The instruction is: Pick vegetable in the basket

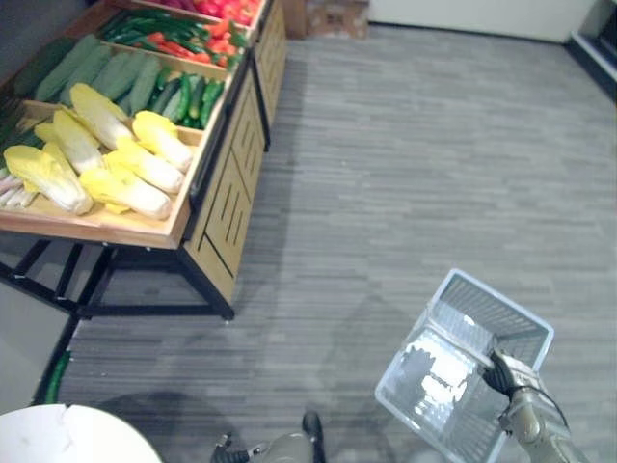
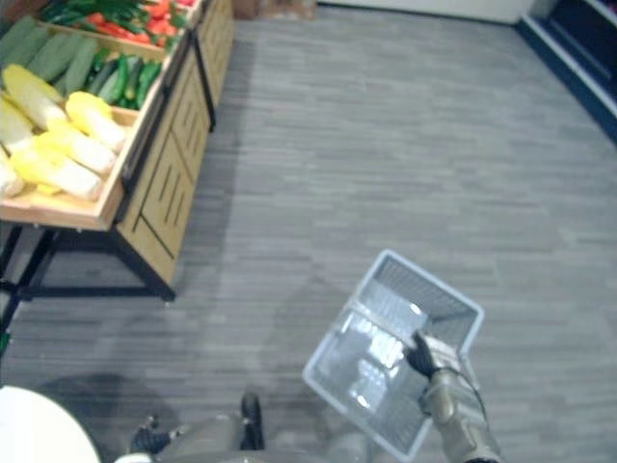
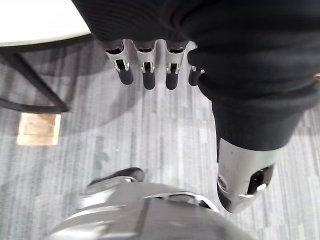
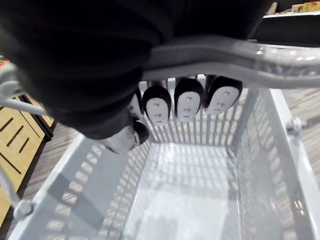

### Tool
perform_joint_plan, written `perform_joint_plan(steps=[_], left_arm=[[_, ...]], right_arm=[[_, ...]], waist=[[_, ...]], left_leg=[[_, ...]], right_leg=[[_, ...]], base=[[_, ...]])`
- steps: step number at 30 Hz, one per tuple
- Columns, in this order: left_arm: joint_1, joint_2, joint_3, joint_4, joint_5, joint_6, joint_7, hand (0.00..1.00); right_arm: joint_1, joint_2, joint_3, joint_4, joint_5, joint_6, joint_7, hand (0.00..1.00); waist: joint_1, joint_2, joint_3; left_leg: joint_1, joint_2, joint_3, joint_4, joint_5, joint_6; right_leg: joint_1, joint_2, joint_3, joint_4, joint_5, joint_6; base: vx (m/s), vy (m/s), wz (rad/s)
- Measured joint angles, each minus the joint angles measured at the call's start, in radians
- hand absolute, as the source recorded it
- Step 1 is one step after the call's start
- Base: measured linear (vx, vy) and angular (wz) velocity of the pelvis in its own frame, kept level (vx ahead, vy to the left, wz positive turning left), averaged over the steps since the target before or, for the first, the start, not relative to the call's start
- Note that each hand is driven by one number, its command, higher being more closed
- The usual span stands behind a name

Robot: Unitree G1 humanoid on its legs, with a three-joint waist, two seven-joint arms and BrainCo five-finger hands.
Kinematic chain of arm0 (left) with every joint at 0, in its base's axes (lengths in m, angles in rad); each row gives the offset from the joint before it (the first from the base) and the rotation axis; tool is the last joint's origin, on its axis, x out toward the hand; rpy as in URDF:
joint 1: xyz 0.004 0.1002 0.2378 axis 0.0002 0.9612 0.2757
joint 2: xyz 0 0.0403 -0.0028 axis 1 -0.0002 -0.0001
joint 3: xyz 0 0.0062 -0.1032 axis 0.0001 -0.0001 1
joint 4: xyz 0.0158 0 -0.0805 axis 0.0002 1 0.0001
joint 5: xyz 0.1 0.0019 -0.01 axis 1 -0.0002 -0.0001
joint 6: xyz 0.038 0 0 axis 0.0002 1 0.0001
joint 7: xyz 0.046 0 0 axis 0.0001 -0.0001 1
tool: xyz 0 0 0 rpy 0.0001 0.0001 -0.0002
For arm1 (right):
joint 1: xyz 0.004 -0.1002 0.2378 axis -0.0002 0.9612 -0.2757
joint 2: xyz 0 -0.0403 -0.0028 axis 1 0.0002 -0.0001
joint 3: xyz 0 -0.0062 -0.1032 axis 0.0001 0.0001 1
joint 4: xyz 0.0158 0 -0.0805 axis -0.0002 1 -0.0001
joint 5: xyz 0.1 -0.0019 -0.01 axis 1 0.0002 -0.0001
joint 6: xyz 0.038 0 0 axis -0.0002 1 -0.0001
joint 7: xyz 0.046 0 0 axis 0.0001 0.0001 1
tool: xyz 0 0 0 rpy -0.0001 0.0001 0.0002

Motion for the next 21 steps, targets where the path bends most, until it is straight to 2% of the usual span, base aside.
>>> perform_joint_plan(steps=[1, 2, 3, 4, 7, 8, 9, 11, 12, 13, 14, 15, 16, 17, 18, 19, 20, 21], left_arm=[[-0.002, 0.002, -0.006, 0.000, 0.000, 0.000, 0.000, 0.00], [-0.008, 0.009, -0.020, -0.003, 0.001, 0.000, 0.000, 0.00], [-0.013, 0.010, -0.027, -0.018, 0.001, 0.000, -0.001, 0.00], [-0.020, 0.010, -0.027, -0.028, 0.001, -0.001, 0.000, 0.00], [-0.053, 0.008, -0.050, -0.032, 0.001, -0.002, 0.000, 0.00], [-0.058, 0.008, -0.063, -0.034, 0.001, -0.005, 0.000, 0.00], [-0.058, 0.013, -0.065, -0.032, 0.001, -0.005, 0.001, 0.00], [-0.051, 0.019, -0.064, -0.026, 0.001, -0.005, 0.003, 0.00], [-0.046, 0.020, -0.059, -0.014, 0.001, -0.002, 0.007, 0.00], [-0.048, -0.010, -0.055, 0.001, 0.000, 0.000, 0.010, 0.00], [-0.042, -0.027, -0.053, 0.009, 0.000, -0.001, 0.011, 0.00], [-0.046, -0.059, -0.049, 0.020, -0.001, -0.001, 0.012, 0.00], [-0.044, -0.073, -0.033, 0.022, -0.003, -0.001, 0.012, 0.00], [-0.044, -0.075, -0.024, 0.022, -0.004, -0.001, 0.012, 0.00], [-0.044, -0.078, -0.007, 0.019, -0.019, -0.003, 0.020, 0.00], [-0.041, -0.079, 0.002, 0.020, -0.019, -0.003, 0.020, 0.00], [-0.028, -0.080, 0.017, 0.020, -0.019, -0.002, 0.021, 0.00], [-0.021, -0.079, 0.020, 0.020, -0.019, -0.002, 0.020, 0.00]], right_arm=[[0.012, 0.006, 0.000, -0.002, 0.000, -0.001, -0.001, 1.00], [0.027, 0.010, -0.001, -0.004, 0.000, -0.002, -0.002, 1.00], [0.036, 0.019, -0.007, -0.003, 0.000, 0.000, -0.002, 1.00], [0.038, 0.027, -0.022, -0.003, 0.000, 0.001, -0.001, 1.00], [0.038, 0.026, -0.080, -0.005, 0.001, 0.003, -0.001, 1.00], [0.037, 0.026, -0.100, -0.006, 0.001, 0.004, -0.001, 1.00], [0.025, 0.026, -0.116, -0.006, 0.001, 0.006, -0.001, 1.00], [0.016, 0.026, -0.122, -0.007, 0.001, 0.009, -0.001, 1.00], [0.022, 0.021, -0.125, -0.005, 0.001, 0.020, -0.001, 1.00], [0.026, 0.016, -0.157, -0.005, 0.003, 0.033, -0.002, 1.00], [0.028, 0.012, -0.170, -0.005, 0.005, 0.039, -0.001, 1.00], [0.018, -0.001, -0.174, 0.002, 0.009, 0.043, -0.001, 1.00], [0.016, -0.008, -0.174, 0.003, 0.009, 0.043, 0.000, 1.00], [0.019, -0.009, -0.174, 0.003, 0.009, 0.043, 0.000, 1.00], [0.036, -0.021, -0.173, 0.003, 0.011, 0.044, 0.002, 1.00], [0.045, -0.027, -0.171, 0.003, 0.013, 0.044, 0.003, 1.00], [0.057, -0.036, -0.165, 0.003, 0.023, 0.044, 0.005, 1.00], [0.062, -0.039, -0.165, 0.003, 0.033, 0.044, 0.005, 1.00]], waist=[[-0.002, 0.000, -0.001], [-0.015, 0.006, -0.001], [-0.033, 0.008, 0.001], [-0.041, 0.011, 0.003], [-0.043, 0.039, 0.005], [-0.042, 0.042, 0.004], [-0.038, 0.036, 0.001], [-0.037, 0.028, 0.000], [-0.039, 0.022, -0.006], [-0.044, 0.063, -0.009], [-0.042, 0.085, -0.018], [-0.039, 0.129, -0.023], [-0.043, 0.134, -0.021], [-0.045, 0.134, -0.021], [-0.045, 0.134, -0.019], [-0.041, 0.134, -0.018], [-0.036, 0.134, -0.017], [-0.035, 0.132, -0.016]], left_leg=[[0.029, -0.003, -0.014, -0.010, 0.000, 0.000], [0.081, -0.004, -0.056, -0.023, -0.010, -0.001], [0.118, -0.002, -0.097, -0.037, -0.011, -0.001], [0.136, 0.003, -0.123, -0.042, -0.011, -0.001], [0.165, 0.043, -0.166, -0.044, -0.033, -0.039], [0.175, 0.056, -0.168, -0.045, -0.049, -0.062], [0.194, 0.073, -0.182, -0.047, -0.075, -0.102], [0.228, 0.088, -0.193, -0.052, -0.104, -0.145], [0.257, 0.110, -0.209, -0.053, -0.145, -0.180], [0.272, 0.164, -0.226, -0.049, -0.174, -0.210], [0.277, 0.183, -0.230, -0.042, -0.173, -0.209], [0.256, 0.214, -0.237, 0.016, -0.153, -0.204], [0.200, 0.225, -0.253, 0.105, -0.103, -0.208], [0.170, 0.225, -0.255, 0.162, -0.069, -0.207], [0.092, 0.236, -0.247, 0.331, 0.047, -0.205], [0.057, 0.246, -0.244, 0.395, 0.097, -0.198], [0.011, 0.270, -0.215, 0.507, 0.113, -0.196], [-0.010, 0.280, -0.186, 0.552, 0.106, -0.190]], right_leg=[[-0.019, -0.001, -0.020, 0.020, -0.035, -0.023], [-0.042, -0.008, -0.071, 0.003, -0.100, -0.068], [-0.068, -0.009, -0.109, -0.070, -0.149, -0.105], [-0.084, -0.001, -0.122, -0.163, -0.170, -0.115], [-0.107, 0.039, -0.102, -0.564, -0.154, -0.099], [-0.118, 0.040, -0.097, -0.672, -0.143, -0.087], [-0.135, 0.029, -0.099, -0.822, -0.130, -0.068], [-0.136, 0.016, -0.117, -0.891, -0.128, -0.065], [-0.135, 0.015, -0.119, -0.853, -0.063, -0.059], [-0.160, 0.044, -0.149, -0.742, -0.030, -0.052], [-0.176, 0.050, -0.169, -0.691, -0.035, -0.059], [-0.187, 0.058, -0.190, -0.619, -0.097, -0.093], [-0.181, 0.054, -0.218, -0.585, -0.140, -0.116], [-0.171, 0.049, -0.230, -0.575, -0.158, -0.124], [-0.118, 0.046, -0.262, -0.580, -0.190, -0.140], [-0.086, 0.046, -0.274, -0.592, -0.198, -0.151], [-0.025, 0.056, -0.301, -0.622, -0.218, -0.176], [0.005, 0.065, -0.312, -0.641, -0.223, -0.184]], base=[[0.59, 0.058, 0.97], [0.58, 0.005, 1.08], [0.48, -0.040, 1.26], [0.36, -0.070, 1.11], [0.38, -0.195, 0.81], [0.37, -0.302, 0.73], [0.38, -0.341, 0.57], [0.45, -0.489, 0.50], [0.48, -0.611, 0.70], [0.39, -0.522, 0.65], [0.40, -0.461, 0.50], [0.37, -0.458, 0.39], [0.36, -0.457, 0.42], [0.40, -0.549, 0.66], [0.33, -0.425, 0.57], [0.39, -0.442, 0.55], [0.23, -0.242, 0.24], [0.28, -0.274, 0.28]])
